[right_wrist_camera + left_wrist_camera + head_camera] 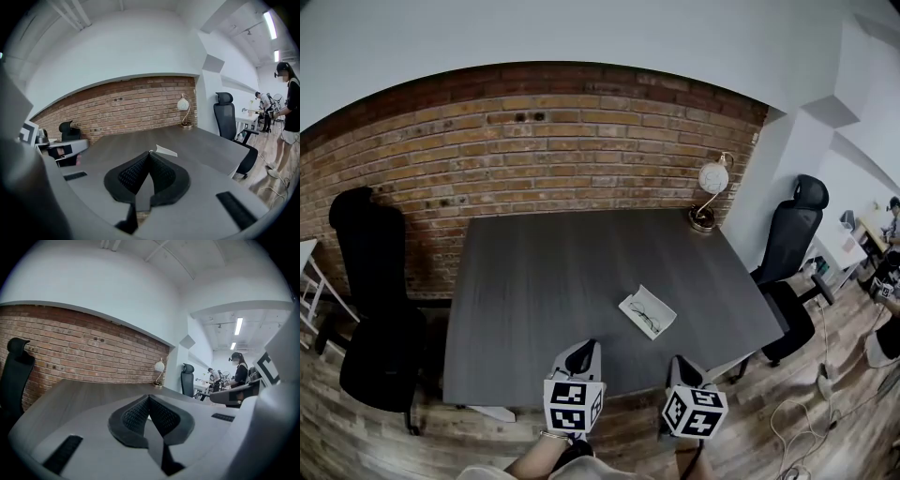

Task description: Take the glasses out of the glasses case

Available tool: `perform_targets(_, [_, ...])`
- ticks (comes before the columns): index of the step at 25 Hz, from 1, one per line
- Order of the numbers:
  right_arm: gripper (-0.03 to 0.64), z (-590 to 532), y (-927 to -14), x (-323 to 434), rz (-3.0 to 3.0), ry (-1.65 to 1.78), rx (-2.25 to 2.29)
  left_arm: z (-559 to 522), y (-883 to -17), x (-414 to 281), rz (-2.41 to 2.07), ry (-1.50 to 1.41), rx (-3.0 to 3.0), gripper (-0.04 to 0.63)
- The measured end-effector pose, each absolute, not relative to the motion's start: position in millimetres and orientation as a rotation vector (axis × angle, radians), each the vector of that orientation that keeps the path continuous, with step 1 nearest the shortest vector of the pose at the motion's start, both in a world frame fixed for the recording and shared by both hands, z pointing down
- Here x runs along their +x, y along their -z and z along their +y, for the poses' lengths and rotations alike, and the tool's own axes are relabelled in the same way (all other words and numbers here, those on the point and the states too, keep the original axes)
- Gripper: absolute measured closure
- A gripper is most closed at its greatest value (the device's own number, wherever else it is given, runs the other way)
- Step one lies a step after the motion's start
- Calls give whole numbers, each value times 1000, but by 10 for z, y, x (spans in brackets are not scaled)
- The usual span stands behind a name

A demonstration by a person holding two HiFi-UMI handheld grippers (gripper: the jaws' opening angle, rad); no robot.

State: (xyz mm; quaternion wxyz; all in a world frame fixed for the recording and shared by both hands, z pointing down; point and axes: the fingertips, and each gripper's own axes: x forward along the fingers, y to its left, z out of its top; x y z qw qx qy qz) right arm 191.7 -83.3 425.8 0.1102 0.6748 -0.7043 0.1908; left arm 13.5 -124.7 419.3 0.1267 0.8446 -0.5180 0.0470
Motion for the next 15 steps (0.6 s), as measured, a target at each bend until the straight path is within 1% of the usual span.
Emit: perform_targets(15, [584,-1861,-4194,2198,-2043,-586,2046,-2358,-4131,342,-1469,-160,2496,578])
